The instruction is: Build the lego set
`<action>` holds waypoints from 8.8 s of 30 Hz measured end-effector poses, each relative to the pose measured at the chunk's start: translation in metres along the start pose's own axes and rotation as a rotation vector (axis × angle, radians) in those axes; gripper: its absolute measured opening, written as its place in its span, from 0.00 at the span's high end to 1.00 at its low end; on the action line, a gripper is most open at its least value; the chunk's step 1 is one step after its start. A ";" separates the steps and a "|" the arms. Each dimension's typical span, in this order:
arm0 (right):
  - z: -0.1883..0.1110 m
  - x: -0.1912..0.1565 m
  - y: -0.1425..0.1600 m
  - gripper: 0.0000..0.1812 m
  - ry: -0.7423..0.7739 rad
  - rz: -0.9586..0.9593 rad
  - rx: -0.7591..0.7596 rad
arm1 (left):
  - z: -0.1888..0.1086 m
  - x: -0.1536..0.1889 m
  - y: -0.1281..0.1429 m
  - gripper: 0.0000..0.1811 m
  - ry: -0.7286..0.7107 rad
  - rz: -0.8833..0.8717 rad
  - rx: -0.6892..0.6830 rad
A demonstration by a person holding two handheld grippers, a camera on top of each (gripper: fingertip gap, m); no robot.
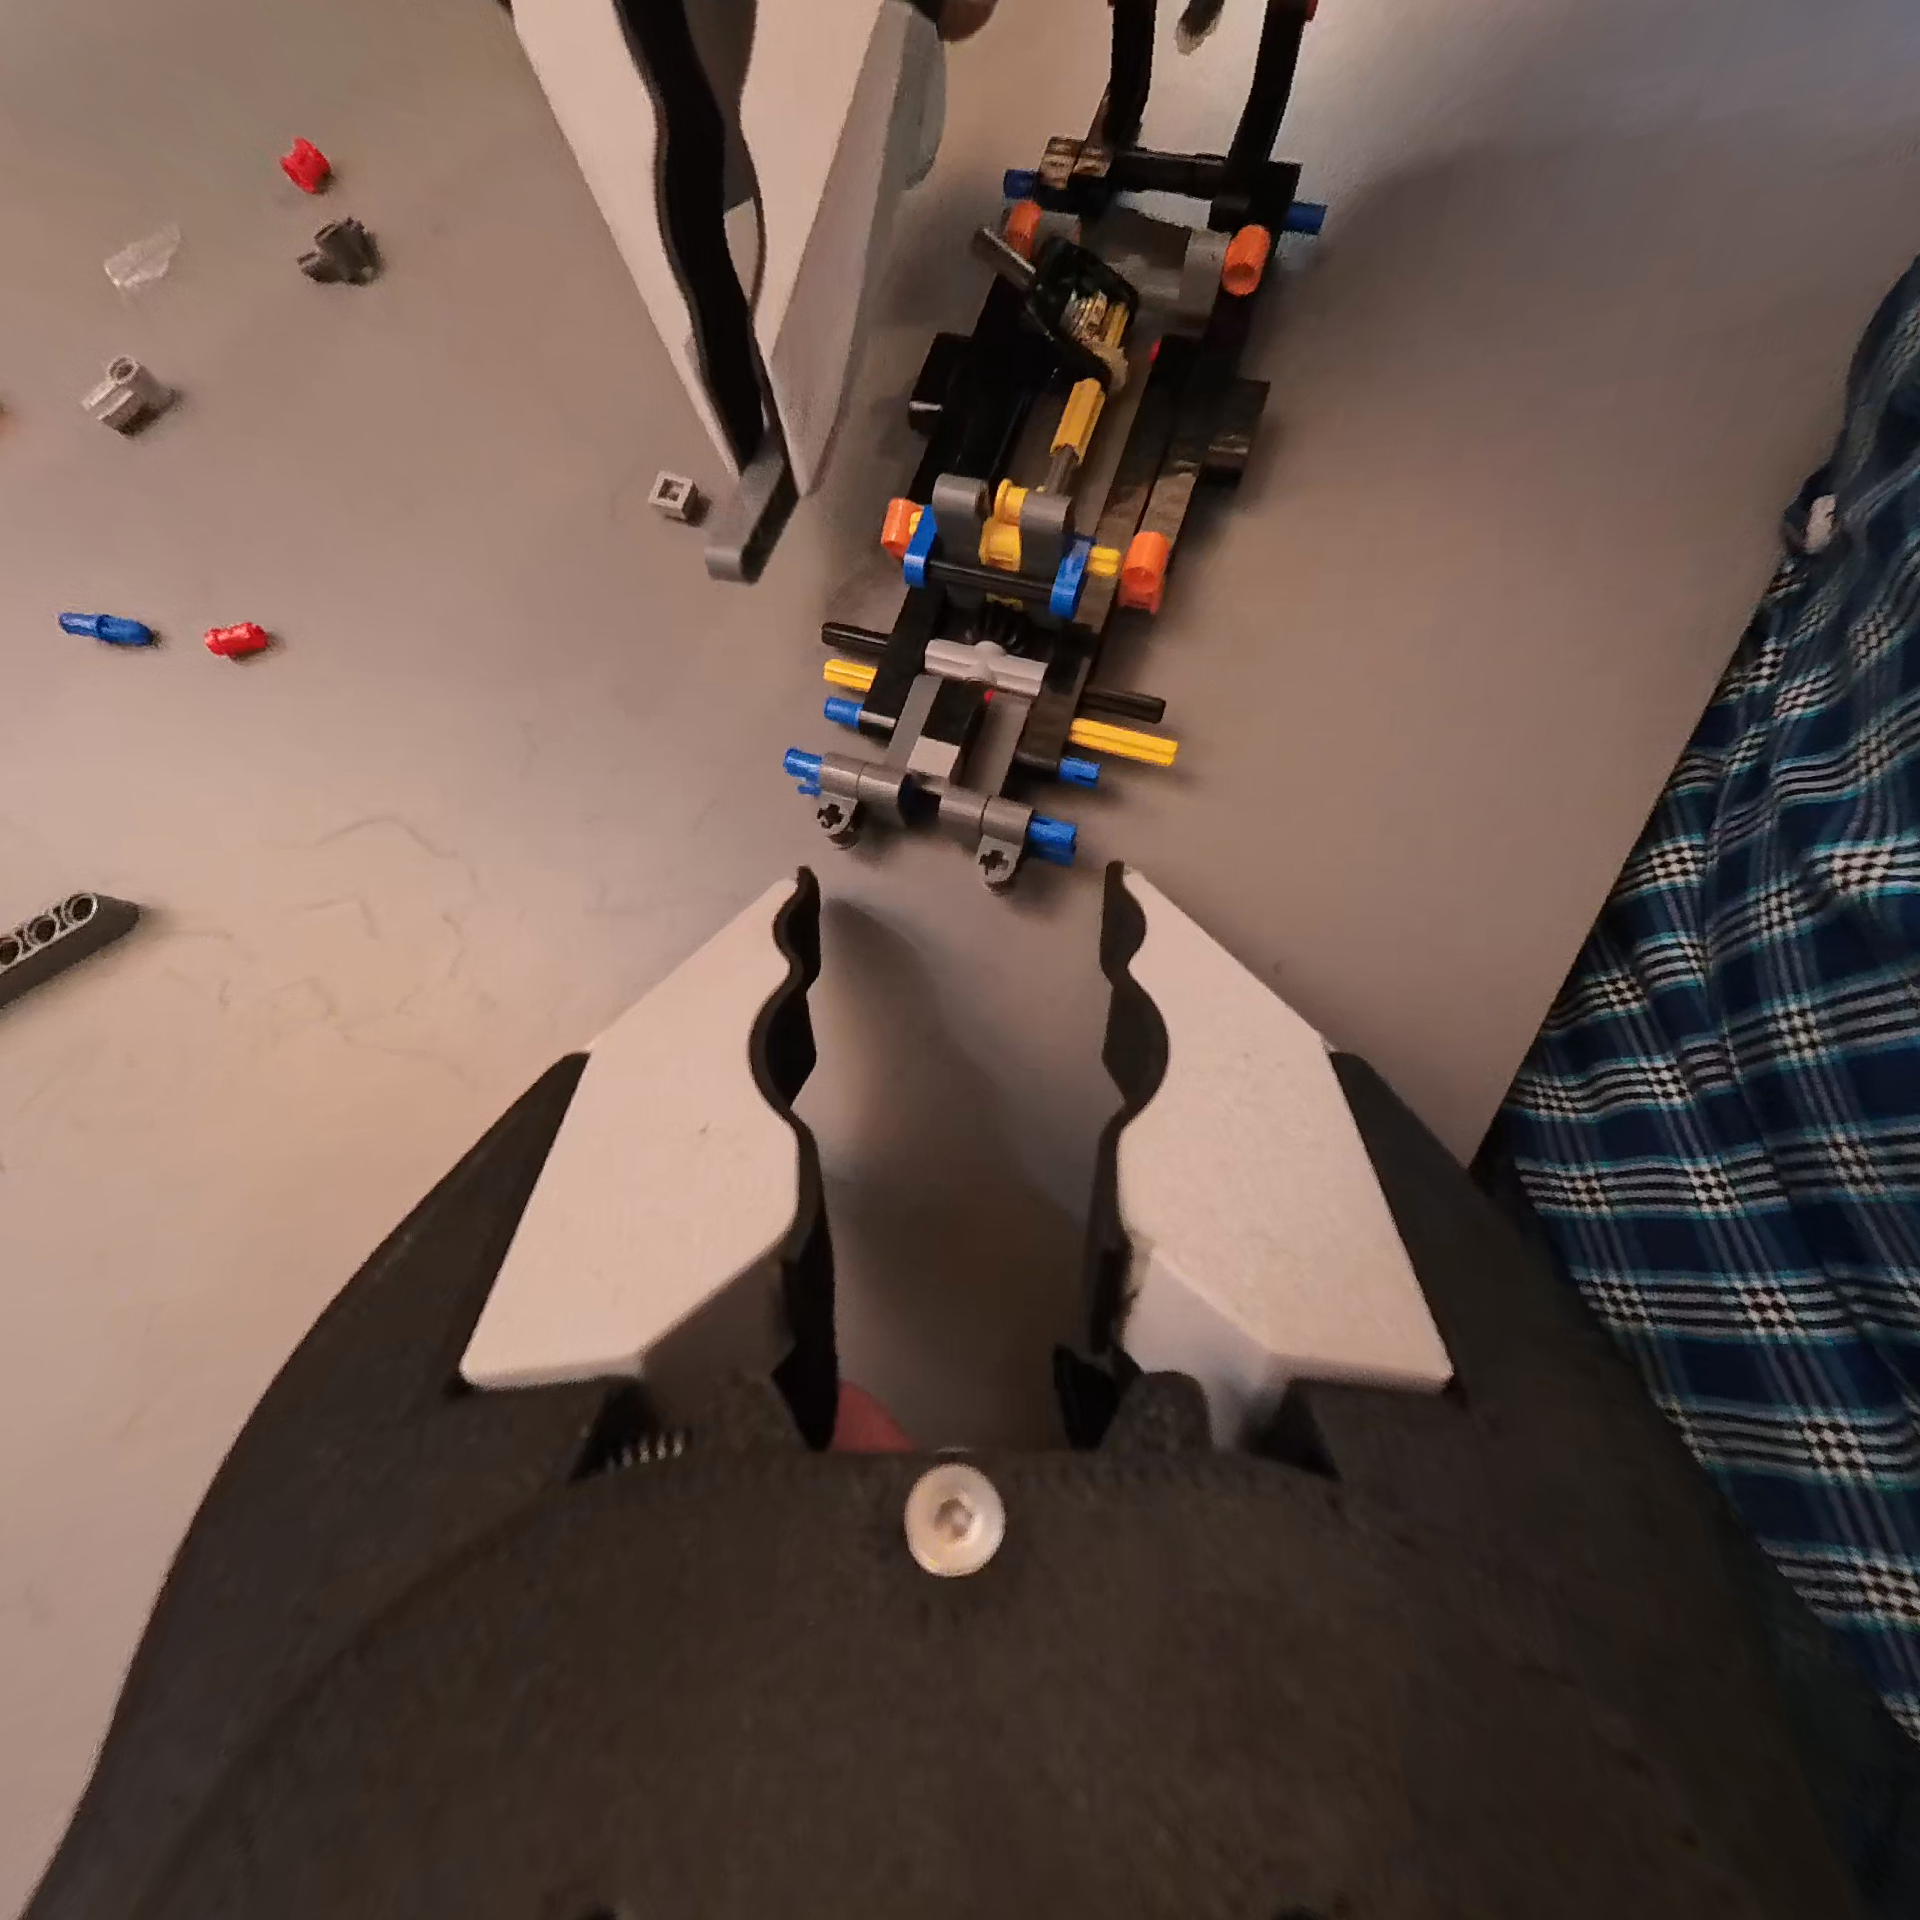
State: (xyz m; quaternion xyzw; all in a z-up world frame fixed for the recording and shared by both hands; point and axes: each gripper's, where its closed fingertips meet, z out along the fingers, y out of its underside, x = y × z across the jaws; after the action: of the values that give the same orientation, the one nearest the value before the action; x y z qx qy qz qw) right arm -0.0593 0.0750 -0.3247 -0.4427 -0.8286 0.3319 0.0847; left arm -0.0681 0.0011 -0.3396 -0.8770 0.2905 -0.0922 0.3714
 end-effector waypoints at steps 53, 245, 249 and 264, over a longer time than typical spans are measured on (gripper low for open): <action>0.006 -0.014 -0.002 0.79 -0.142 0.034 -0.025 | 0.010 -0.005 -0.012 0.61 -0.031 0.056 0.018; 0.011 -0.040 0.013 0.78 -0.239 -0.156 0.087 | 0.013 0.003 -0.008 0.65 0.179 0.149 0.028; 0.011 -0.041 0.014 0.79 -0.249 -0.158 0.084 | 0.014 0.003 -0.008 0.65 0.178 0.152 0.029; 0.009 -0.042 0.014 0.81 -0.246 -0.152 0.081 | 0.015 0.004 -0.011 0.69 0.167 0.146 0.035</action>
State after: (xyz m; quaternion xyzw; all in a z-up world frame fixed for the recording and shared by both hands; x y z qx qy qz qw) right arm -0.0287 0.0432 -0.3344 -0.3308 -0.8498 0.4096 0.0250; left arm -0.0544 0.0135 -0.3427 -0.8362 0.3819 -0.1427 0.3668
